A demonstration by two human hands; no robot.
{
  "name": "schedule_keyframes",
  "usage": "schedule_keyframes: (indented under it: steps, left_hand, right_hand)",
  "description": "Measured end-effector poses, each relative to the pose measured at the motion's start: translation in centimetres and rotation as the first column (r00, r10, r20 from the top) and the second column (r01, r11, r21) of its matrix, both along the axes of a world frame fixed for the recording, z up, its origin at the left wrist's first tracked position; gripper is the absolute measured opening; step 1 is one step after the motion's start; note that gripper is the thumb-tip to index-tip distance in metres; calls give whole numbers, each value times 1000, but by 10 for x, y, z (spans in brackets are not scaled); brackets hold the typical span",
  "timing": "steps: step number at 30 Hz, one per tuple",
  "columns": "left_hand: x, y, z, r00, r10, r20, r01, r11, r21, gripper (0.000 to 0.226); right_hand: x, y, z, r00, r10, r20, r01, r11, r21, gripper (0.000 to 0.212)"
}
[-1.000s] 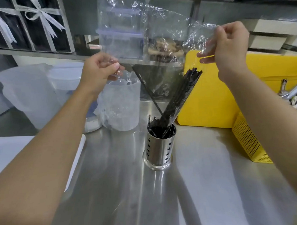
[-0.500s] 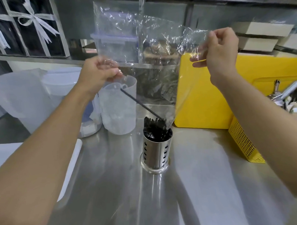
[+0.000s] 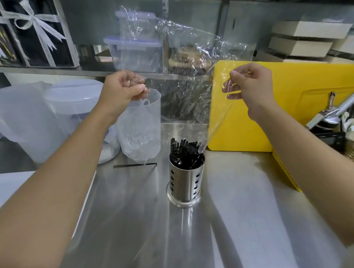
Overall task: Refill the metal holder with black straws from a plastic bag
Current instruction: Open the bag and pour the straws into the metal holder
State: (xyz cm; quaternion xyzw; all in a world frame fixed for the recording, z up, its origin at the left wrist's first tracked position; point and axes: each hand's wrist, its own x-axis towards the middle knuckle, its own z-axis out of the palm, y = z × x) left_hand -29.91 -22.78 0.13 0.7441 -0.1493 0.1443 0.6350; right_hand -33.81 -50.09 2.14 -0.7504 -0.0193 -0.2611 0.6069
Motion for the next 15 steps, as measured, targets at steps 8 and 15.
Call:
schedule_keyframes:
  steps: [8,15]
  left_hand:
    - [2,4,11,998,8,63,-8,1000,-9,20]
    - [-2,0,41,990,3,143,0,1000,-21,18]
  right_hand:
    - [-2,1,15,997,4,81,-6,1000,24,15]
    - [-5,0,48,981,-27,191,11,997,80,16]
